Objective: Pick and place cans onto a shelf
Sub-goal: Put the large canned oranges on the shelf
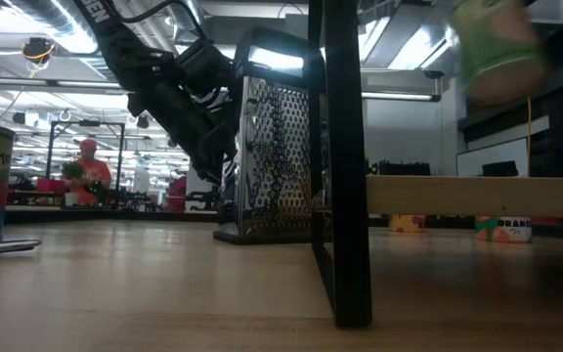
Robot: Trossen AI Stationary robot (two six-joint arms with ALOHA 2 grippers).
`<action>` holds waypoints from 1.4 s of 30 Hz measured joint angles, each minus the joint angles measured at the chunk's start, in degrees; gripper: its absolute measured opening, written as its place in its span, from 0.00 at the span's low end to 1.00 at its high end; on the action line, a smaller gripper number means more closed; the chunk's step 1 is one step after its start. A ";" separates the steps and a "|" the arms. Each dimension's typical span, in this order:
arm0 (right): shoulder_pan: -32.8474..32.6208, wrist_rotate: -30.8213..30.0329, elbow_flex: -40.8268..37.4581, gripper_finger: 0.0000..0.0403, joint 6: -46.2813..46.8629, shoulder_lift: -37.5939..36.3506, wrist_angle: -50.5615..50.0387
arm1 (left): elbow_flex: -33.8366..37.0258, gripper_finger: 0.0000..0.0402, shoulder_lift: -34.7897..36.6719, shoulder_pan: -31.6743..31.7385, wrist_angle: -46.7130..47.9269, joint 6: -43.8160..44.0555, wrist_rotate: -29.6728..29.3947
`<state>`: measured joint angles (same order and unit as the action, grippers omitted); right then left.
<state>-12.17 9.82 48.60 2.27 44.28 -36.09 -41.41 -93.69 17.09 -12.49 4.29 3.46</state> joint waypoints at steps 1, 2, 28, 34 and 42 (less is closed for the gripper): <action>-2.05 -1.03 -0.11 0.00 1.51 0.14 0.16 | 0.00 0.21 0.00 0.01 0.00 0.00 0.00; -4.06 -2.77 -0.15 0.00 3.23 0.31 0.13 | 0.00 0.21 0.00 0.01 0.00 0.00 0.00; -40.83 -36.52 -0.24 0.00 31.44 13.86 -9.21 | 0.00 0.21 0.00 -0.03 0.00 0.14 0.00; -43.60 -41.51 -0.24 0.00 33.59 17.56 -9.13 | 0.00 0.21 0.00 -0.03 0.00 0.20 0.00; -44.84 -43.16 -0.24 0.00 36.13 21.21 -8.90 | 0.00 0.21 0.00 -0.03 0.00 0.22 0.00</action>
<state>-57.01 -33.34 48.36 38.40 65.49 -44.99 -41.41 -93.69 17.06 -12.49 4.51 3.46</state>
